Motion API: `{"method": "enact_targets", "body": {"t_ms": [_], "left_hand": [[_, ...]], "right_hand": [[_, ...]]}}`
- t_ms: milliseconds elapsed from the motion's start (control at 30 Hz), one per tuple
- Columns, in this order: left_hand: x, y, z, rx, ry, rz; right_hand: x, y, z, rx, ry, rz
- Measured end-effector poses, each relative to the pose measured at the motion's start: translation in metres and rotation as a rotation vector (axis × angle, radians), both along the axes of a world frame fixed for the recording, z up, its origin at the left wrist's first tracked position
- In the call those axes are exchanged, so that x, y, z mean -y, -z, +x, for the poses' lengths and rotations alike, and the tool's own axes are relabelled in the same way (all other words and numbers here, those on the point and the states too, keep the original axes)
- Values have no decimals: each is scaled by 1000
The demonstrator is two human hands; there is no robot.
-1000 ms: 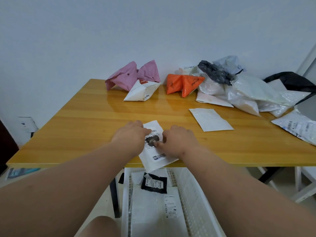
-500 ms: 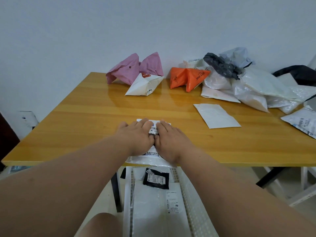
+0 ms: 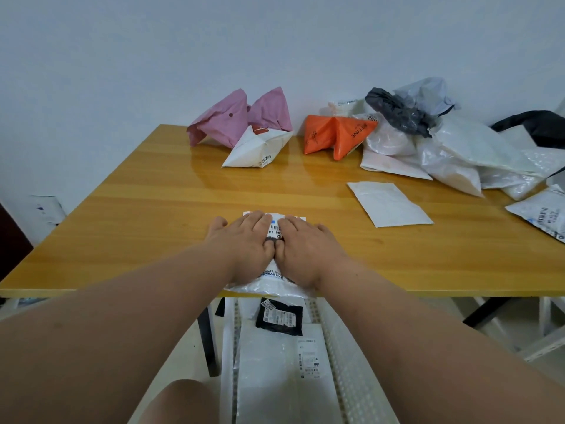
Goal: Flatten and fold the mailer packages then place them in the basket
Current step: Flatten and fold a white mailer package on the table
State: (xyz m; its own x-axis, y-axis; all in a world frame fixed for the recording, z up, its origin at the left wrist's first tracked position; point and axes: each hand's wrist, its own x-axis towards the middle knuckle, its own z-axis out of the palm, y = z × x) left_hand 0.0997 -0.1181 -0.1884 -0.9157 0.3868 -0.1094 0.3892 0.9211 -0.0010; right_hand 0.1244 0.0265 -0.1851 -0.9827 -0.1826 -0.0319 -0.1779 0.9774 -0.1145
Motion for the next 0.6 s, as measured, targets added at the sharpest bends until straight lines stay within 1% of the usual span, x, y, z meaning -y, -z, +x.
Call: {"method": "enact_targets", "body": {"t_ms": [200, 467, 533, 600], "left_hand": [[0, -9, -7, -5, 23, -25], [4, 0, -4, 56, 21, 25], [6, -1, -3, 39, 38, 12], [9, -1, 1, -39, 56, 10]], "right_hand": [[-1, -18, -13, 124, 39, -12], [-2, -4, -11, 81, 31, -72], [-5, -3, -10, 92, 17, -50], [-6, -3, -7, 116, 26, -25]]}}
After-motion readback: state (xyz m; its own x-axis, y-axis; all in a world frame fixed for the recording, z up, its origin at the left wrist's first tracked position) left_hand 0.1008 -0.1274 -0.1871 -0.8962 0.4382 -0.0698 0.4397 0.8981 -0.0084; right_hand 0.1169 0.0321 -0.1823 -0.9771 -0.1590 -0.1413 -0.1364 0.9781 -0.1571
